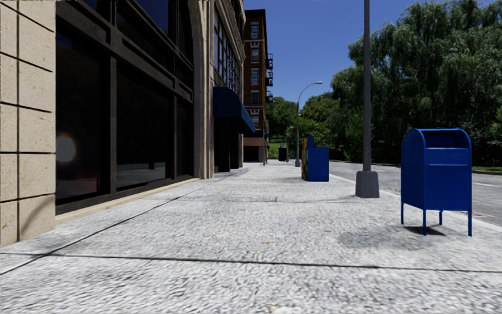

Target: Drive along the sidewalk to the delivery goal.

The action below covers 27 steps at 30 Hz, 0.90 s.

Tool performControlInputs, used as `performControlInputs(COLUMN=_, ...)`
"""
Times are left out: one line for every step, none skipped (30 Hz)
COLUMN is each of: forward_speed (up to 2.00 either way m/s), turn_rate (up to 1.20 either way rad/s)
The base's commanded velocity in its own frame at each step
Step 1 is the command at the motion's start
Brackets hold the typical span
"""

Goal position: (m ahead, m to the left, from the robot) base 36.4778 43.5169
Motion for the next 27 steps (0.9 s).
performControlInputs(forward_speed=2.00, turn_rate=0.00)
performControlInputs(forward_speed=2.00, turn_rate=0.00)
performControlInputs(forward_speed=2.00, turn_rate=0.00)
performControlInputs(forward_speed=1.99, turn_rate=0.00)
performControlInputs(forward_speed=1.99, turn_rate=0.00)
performControlInputs(forward_speed=1.98, turn_rate=0.00)
performControlInputs(forward_speed=1.98, turn_rate=0.00)
performControlInputs(forward_speed=1.98, turn_rate=0.00)
performControlInputs(forward_speed=1.98, turn_rate=0.00)
performControlInputs(forward_speed=1.98, turn_rate=0.00)
performControlInputs(forward_speed=1.98, turn_rate=0.00)
performControlInputs(forward_speed=1.97, turn_rate=0.00)
performControlInputs(forward_speed=1.97, turn_rate=0.00)
performControlInputs(forward_speed=1.97, turn_rate=0.00)
performControlInputs(forward_speed=1.96, turn_rate=0.00)
performControlInputs(forward_speed=1.97, turn_rate=0.00)
performControlInputs(forward_speed=1.97, turn_rate=0.00)
performControlInputs(forward_speed=2.00, turn_rate=0.00)
performControlInputs(forward_speed=2.00, turn_rate=0.00)
performControlInputs(forward_speed=2.00, turn_rate=0.00)
performControlInputs(forward_speed=2.00, turn_rate=0.00)
performControlInputs(forward_speed=2.00, turn_rate=0.00)
performControlInputs(forward_speed=2.00, turn_rate=0.00)
performControlInputs(forward_speed=2.00, turn_rate=0.00)
performControlInputs(forward_speed=2.00, turn_rate=0.00)
performControlInputs(forward_speed=2.00, turn_rate=0.00)
performControlInputs(forward_speed=2.00, turn_rate=0.00)
